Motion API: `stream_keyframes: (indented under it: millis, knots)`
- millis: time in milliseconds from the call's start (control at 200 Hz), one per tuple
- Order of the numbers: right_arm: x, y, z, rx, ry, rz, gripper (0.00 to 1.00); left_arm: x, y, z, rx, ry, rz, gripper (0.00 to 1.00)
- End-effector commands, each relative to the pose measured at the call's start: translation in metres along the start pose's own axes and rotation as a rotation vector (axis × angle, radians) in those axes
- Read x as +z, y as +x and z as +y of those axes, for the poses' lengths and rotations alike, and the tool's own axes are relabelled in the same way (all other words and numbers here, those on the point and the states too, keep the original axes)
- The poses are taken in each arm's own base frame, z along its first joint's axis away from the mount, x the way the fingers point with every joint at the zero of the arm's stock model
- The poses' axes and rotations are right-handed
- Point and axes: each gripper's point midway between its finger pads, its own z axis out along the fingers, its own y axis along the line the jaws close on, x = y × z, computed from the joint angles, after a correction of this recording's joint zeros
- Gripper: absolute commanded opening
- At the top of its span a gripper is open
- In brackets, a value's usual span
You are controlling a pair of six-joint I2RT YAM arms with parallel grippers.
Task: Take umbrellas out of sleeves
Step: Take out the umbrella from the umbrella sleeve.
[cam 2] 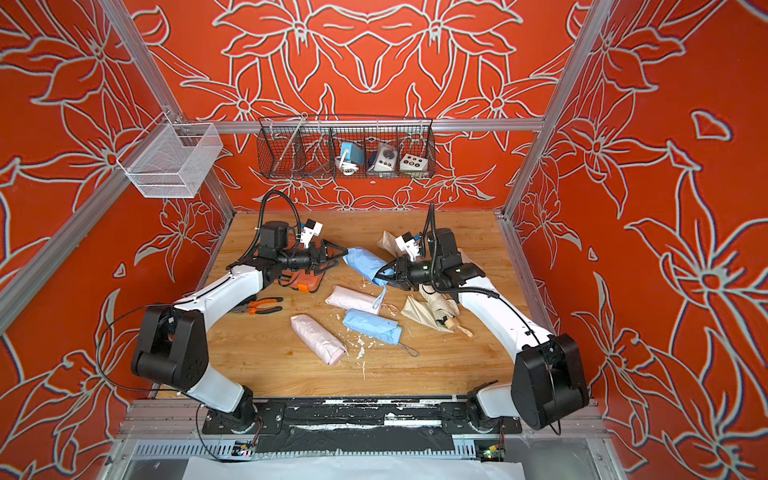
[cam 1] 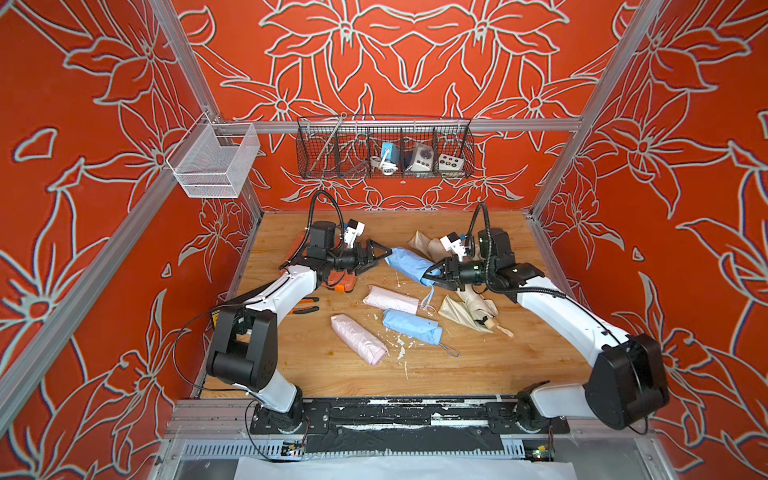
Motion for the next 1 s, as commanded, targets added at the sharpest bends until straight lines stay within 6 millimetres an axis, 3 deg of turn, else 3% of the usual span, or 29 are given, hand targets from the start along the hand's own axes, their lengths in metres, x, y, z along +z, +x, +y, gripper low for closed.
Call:
stream_keyframes:
  millis: [0,160,425,996]
  knots:
    - [-0.012,0.009,0.042,-0.108,-0.146,0.047,0.00,-0.006,-0.005,-0.031,0.108,0.089,0.006,0.98]
    - [-0.015,0.014,0.044,-0.108,-0.149,0.058,0.00,-0.005,0.000,-0.024,0.104,0.057,0.029,0.98]
    - [-0.016,0.016,0.038,-0.104,-0.139,0.055,0.00,-0.007,0.005,-0.027,0.095,0.075,0.049,0.79]
    - [-0.016,0.017,0.028,-0.090,-0.119,0.048,0.00,-0.001,0.013,-0.029,0.059,0.156,0.097,0.07]
